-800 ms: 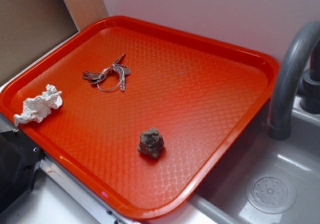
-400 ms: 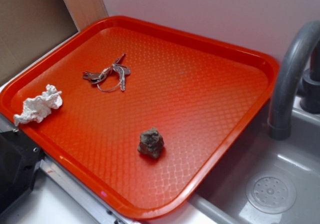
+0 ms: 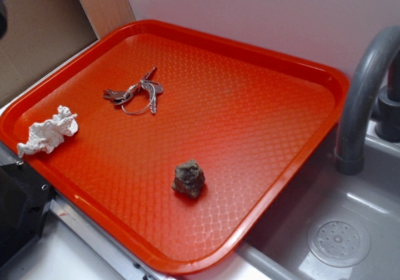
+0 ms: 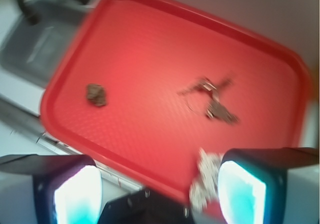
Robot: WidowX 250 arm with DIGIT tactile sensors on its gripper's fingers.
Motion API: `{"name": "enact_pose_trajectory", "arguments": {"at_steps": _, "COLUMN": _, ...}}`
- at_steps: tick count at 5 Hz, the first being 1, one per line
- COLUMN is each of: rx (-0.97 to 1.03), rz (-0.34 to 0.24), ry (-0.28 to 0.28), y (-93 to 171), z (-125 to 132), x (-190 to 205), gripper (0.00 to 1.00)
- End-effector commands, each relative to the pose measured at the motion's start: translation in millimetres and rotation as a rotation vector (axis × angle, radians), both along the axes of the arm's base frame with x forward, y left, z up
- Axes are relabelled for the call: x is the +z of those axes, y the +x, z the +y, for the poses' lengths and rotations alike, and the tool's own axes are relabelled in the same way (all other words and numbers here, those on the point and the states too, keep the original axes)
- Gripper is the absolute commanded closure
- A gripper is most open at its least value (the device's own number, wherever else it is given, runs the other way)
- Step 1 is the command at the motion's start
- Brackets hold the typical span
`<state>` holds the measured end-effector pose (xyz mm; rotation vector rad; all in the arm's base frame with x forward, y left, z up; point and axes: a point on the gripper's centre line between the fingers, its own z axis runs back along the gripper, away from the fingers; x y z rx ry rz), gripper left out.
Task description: Grab the rock.
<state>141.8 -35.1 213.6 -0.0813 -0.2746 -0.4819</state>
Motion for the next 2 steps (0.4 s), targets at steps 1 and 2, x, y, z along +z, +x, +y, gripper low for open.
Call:
{"name": "enact_pose_trajectory", "arguments": {"at_steps": 1, "rx": -0.487, "rz": -0.11, "ry": -0.073, "y": 26.7, "z": -42.1, "x": -28.6, "gripper": 0.0}}
{"name": "enact_pose_trajectory", "arguments": {"at_steps": 2, "rx": -0.736, "rz": -0.121, "ry": -0.098, "y": 34.9, "z": -85.2, "x": -54.5, "gripper": 0.0}}
